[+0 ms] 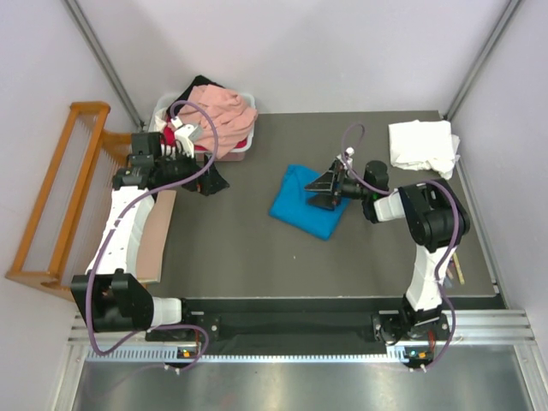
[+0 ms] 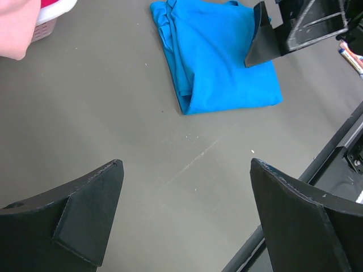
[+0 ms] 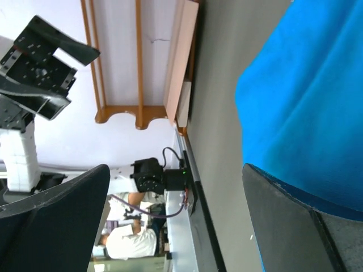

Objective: Fold and stack the t-shirts
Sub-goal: Fold the tshirt

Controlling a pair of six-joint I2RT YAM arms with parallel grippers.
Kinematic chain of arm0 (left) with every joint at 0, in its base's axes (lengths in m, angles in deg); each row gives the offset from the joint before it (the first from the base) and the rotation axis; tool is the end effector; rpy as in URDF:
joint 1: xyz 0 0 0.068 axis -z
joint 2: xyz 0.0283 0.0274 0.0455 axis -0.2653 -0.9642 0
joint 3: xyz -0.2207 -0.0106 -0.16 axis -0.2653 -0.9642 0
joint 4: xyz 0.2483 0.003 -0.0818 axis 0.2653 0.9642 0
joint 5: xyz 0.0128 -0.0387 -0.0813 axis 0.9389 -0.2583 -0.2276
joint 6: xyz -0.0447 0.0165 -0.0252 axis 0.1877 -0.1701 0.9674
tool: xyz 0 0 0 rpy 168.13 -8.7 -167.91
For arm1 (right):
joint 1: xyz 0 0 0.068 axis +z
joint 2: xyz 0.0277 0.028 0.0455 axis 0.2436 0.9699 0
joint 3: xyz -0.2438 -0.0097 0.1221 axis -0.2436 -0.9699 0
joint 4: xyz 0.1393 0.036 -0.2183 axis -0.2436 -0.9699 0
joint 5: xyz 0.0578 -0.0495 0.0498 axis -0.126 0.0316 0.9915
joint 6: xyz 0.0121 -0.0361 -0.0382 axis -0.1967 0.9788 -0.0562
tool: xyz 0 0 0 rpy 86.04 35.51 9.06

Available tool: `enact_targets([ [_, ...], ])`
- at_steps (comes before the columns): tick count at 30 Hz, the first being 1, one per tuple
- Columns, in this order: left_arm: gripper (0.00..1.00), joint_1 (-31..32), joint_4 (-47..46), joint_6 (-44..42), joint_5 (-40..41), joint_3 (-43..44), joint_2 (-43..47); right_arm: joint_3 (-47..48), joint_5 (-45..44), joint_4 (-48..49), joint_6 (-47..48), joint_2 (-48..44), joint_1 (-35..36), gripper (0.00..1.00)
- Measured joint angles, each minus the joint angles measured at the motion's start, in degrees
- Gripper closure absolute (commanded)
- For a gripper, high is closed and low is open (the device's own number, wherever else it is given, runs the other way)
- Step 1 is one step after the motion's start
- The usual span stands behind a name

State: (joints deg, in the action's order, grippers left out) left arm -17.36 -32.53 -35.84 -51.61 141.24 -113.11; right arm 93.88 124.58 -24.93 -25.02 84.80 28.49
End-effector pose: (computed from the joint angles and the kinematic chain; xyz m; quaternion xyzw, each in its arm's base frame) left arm 0.2781 -0.0156 0.3428 0.2023 0.8353 -0.3151 0.4025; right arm 0.3510 0.1220 0.1487 0.0327 0.7315 0.6648 0.1481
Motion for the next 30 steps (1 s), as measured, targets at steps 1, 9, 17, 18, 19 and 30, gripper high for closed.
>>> enact_targets([
  [1,0.03,0.0,0.1,0.0,0.1,0.0,0.1,0.0,-0.2,-0.2,0.5,0.4,0.0,0.0],
  [9,0.03,0.0,0.3,-0.2,0.5,0.0,0.4,2.5,-1.2,-7.0,7.9,7.3,-0.1,0.0],
  [17,0.03,0.0,0.3,-0.2,0.6,0.0,1.3,10.9,0.1,-30.4,22.5,5.9,0.2,0.0],
  [18,0.03,0.0,0.3,-0.3,0.7,0.0,1.4,10.9,-0.5,-31.8,23.5,5.1,0.2,0.0],
  [19,0.03,0.0,0.3,-0.3,0.7,0.0,1.6,10.9,-1.8,-33.9,24.7,3.8,0.2,0.0],
  [30,0.03,0.0,0.3,-0.2,0.8,0.0,1.6,16.5,-6.0,-39.9,28.1,-2.3,1.6,0.0],
])
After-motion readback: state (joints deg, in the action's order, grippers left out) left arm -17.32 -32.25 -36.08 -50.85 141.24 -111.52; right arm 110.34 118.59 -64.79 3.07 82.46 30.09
